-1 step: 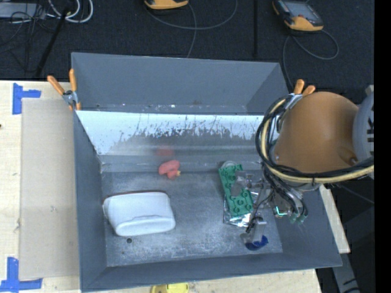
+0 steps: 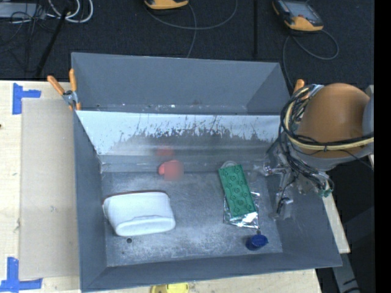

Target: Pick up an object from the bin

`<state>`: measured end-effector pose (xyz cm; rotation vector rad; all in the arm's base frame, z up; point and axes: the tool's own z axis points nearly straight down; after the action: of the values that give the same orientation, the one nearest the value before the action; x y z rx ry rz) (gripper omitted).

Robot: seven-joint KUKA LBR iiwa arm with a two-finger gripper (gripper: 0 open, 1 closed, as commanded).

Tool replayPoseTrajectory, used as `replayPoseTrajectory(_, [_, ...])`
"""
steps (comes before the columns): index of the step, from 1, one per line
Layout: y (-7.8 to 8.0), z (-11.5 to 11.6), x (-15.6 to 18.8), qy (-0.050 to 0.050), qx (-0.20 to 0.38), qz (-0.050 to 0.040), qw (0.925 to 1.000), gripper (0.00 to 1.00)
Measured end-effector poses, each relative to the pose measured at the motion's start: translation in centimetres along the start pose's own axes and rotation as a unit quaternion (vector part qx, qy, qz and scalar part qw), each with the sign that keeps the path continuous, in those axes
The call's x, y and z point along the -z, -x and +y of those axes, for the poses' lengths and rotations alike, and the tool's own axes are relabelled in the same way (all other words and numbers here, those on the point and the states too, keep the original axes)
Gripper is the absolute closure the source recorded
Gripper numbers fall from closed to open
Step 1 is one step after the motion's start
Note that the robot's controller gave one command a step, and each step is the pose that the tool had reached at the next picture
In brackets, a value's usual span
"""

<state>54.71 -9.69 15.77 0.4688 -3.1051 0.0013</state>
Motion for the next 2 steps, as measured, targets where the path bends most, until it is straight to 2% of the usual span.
replayPoseTrajectory(1, [-0.1, -1.7, -1.5, 0.001, 0.238, -0.0009, 0.9714, 0.0])
replayPoseTrajectory(2, [1.3, -3.3, 0.2, 0.0, 0.472, -0.0019, 0.8815, 0.0])
